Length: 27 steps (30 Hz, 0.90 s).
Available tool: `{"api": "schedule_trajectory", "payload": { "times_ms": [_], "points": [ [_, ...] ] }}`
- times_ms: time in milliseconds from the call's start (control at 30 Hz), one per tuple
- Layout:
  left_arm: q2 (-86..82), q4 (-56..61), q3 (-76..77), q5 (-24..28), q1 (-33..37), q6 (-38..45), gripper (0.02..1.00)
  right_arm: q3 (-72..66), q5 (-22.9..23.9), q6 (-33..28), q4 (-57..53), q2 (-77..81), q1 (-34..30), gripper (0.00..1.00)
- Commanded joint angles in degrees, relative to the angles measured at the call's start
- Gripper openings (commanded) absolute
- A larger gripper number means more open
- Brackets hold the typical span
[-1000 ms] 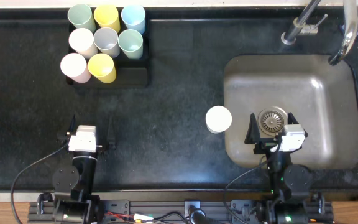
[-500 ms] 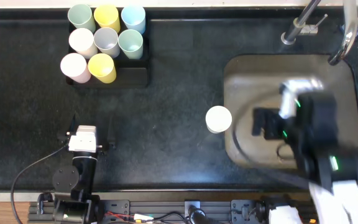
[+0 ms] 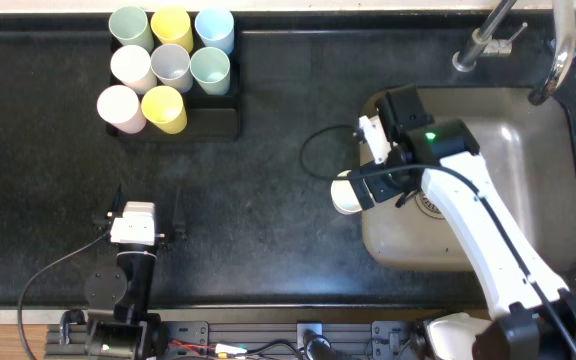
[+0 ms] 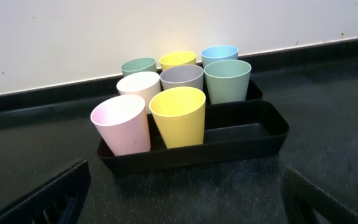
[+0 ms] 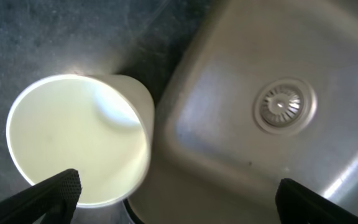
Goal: Store Cups
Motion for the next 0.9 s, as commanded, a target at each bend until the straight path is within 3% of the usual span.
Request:
{"api": "schedule_trajectory", "payload": {
  "times_ms": [33, 667, 700, 733, 767, 800, 900],
  "points": [
    [-0.57, -0.07, -0.2, 0.59, -0.09, 0.83, 0.998, 4.17, -3.96, -3.56, 0.26, 3.17, -1.16, 0.998],
    [-0.57, -0.07, -0.2, 0.59, -0.09, 0.83, 0.998, 5.79, -2.6, -9.03, -0.87, 11.85, -1.88, 0.985],
    [-0.57, -0.07, -0.2, 0.59, -0.09, 0.83, 0.998, 5.79, -2.8, -9.05, -0.9, 11.89, -1.88, 0.814],
    [-0.57, -0.07, -0.2, 0.59, -0.09, 0.83, 0.996, 5.79, -3.06, -9.05, -0.96, 11.89, -1.86, 0.527],
    [-0.57, -0.07, -0.2, 0.59, -0.09, 0.83, 0.998, 5.79, -3.26, -9.05, -0.98, 11.89, -1.79, 0.097],
    [-0.57, -0.07, -0.2, 0.59, -0.09, 0.83, 0.996, 5.79, -3.98, -9.01, -1.18, 11.89, -1.49, 0.045],
    [-0.57, -0.07, -0.2, 0.59, -0.09, 0.83, 0.998, 5.92, -6.8, -8.98, -2.21, 11.85, -0.85, 0.042]
  ]
}}
